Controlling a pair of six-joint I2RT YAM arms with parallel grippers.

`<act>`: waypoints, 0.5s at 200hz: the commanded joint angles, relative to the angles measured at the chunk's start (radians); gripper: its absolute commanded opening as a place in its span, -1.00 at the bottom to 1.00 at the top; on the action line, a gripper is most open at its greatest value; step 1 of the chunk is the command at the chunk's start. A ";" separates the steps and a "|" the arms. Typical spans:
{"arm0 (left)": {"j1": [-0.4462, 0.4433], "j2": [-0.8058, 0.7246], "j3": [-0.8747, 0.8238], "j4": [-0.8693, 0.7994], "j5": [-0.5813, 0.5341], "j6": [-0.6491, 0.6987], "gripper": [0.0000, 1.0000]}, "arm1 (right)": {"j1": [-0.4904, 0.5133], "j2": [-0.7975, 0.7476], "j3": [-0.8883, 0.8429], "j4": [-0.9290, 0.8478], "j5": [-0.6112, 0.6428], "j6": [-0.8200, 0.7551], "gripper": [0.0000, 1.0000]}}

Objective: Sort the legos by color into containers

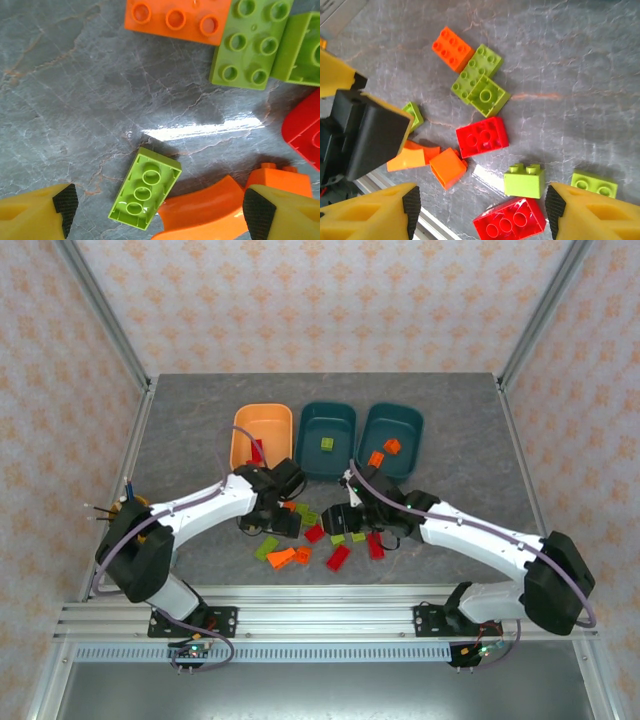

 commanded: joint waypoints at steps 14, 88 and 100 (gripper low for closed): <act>0.006 0.052 -0.034 0.026 0.020 0.062 0.68 | 0.004 -0.071 0.009 0.059 0.006 0.009 0.40; 0.011 0.123 -0.075 0.064 -0.014 0.040 0.27 | 0.004 -0.120 -0.009 0.050 0.017 0.044 0.40; 0.010 0.123 -0.081 0.065 -0.016 0.037 0.20 | 0.004 -0.119 -0.006 0.048 0.023 0.044 0.40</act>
